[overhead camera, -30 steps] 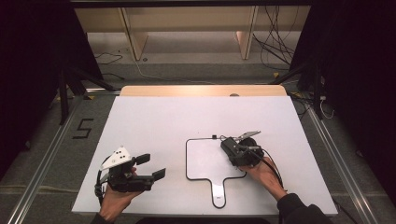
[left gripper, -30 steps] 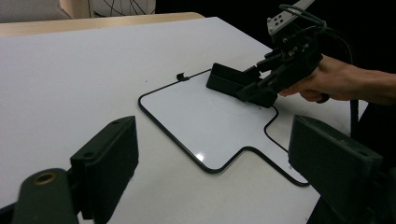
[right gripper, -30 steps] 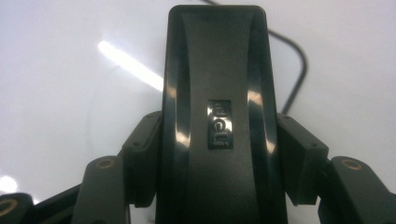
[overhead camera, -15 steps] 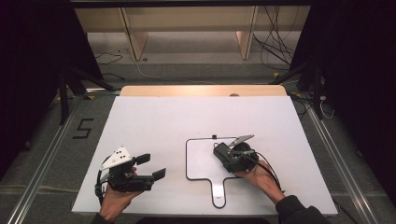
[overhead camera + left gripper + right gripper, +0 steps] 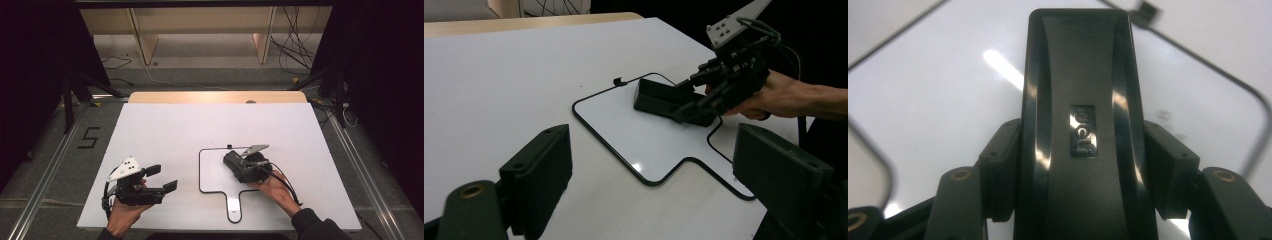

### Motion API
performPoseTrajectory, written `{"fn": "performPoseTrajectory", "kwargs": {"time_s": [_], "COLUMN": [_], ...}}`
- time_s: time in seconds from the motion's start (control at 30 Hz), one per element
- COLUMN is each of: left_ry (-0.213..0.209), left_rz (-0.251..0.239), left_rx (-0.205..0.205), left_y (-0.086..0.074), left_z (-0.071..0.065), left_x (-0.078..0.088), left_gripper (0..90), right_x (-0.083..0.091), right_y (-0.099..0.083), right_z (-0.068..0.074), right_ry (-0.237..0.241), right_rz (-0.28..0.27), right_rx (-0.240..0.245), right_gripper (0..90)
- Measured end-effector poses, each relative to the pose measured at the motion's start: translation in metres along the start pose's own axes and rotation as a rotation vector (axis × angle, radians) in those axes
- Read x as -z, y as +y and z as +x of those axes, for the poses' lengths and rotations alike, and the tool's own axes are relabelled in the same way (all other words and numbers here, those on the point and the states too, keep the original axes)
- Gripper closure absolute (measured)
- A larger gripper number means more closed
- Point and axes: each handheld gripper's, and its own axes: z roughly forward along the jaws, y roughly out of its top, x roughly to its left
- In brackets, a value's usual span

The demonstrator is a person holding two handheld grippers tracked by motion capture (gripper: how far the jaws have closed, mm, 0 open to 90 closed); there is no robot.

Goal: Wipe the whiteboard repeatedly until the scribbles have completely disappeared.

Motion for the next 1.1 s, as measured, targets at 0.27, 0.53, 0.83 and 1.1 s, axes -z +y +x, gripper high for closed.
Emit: {"fn": "performPoseTrajectory", "kwargs": {"time_s": [0.27, 0.53, 0.83, 1.1], "left_ry": [0.000, -0.002, -0.002, -0.001], "left_rz": [-0.007, 0.000, -0.001, 0.002], "left_rx": [0.008, 0.003, 0.000, -0.001], "left_y": [0.000, 0.000, 0.000, 0.000], "left_z": [0.000, -0.001, 0.000, 0.000], "left_x": [0.001, -0.001, 0.000, 0.000], "left_gripper": [15.5, 15.4, 15.5, 15.5], "right_x": [0.011, 0.011, 0.002, 0.005], "right_y": [-0.013, -0.014, -0.002, -0.004], "right_z": [-0.016, -0.014, -0.009, -0.017], "right_ry": [-0.029, -0.026, -0.020, -0.029], "right_rz": [0.012, -0.006, 0.002, 0.018], "right_rx": [-0.045, -0.039, -0.031, -0.052], "right_gripper": [40.8, 40.7, 40.6, 40.8]}}
